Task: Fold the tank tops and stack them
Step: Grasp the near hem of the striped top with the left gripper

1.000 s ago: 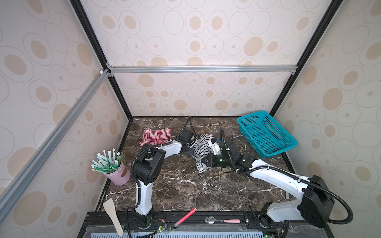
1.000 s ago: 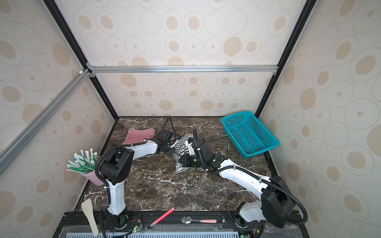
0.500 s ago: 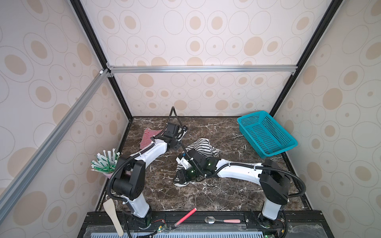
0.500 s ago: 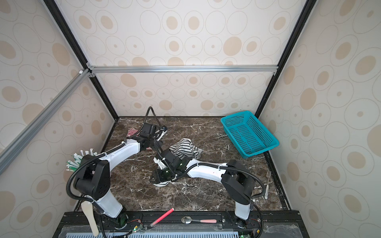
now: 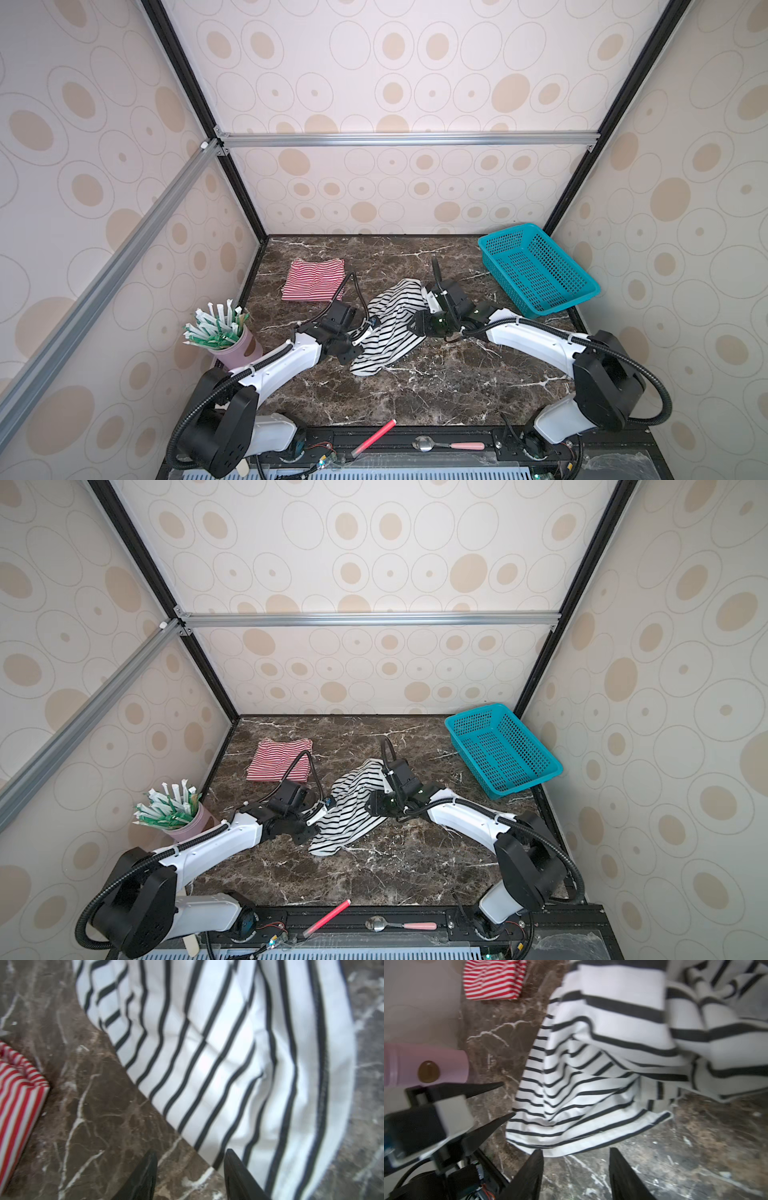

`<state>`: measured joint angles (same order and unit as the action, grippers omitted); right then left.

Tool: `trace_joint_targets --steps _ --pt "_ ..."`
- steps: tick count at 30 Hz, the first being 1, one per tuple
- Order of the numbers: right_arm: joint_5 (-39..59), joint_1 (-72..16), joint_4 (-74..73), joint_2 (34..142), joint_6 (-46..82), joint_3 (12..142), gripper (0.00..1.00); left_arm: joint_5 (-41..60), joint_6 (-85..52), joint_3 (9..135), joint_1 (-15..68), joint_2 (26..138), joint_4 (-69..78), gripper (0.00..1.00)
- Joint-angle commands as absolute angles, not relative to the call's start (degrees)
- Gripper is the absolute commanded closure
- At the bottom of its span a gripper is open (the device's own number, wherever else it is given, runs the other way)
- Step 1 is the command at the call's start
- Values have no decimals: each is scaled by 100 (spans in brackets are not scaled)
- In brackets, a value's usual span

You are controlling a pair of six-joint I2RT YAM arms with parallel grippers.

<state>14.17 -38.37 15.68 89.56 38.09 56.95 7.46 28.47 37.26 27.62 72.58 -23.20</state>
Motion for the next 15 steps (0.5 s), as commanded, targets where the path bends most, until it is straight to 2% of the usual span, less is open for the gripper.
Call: trace_joint_targets --steps 1,7,15 --pt "1356 -3673 1687 9264 3670 5689 48 1201 3205 3627 2788 6849 -2679 47" --pt "1561 -3593 1529 9953 3621 6164 46 1137 3309 3333 2910 6586 -2880 44" --pt "1511 -3311 1588 10764 3841 6936 50 1171 3399 3176 3033 6531 -2879 44"
